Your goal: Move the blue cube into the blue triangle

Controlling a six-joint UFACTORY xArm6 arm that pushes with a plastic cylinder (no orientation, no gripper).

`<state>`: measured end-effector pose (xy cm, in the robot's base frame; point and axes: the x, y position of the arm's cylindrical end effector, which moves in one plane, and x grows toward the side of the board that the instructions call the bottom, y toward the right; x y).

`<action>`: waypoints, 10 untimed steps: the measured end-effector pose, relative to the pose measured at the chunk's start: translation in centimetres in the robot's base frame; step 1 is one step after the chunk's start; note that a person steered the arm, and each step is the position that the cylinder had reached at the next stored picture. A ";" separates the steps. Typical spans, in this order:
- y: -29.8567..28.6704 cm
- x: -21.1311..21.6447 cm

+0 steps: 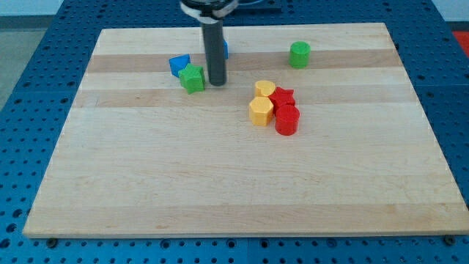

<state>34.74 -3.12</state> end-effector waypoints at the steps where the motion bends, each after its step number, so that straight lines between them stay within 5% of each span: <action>1: 4.5 -1.0; 3: 7.2 -6.3; 5: 3.9 -11.6; 10: -4.1 -8.9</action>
<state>25.88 -7.22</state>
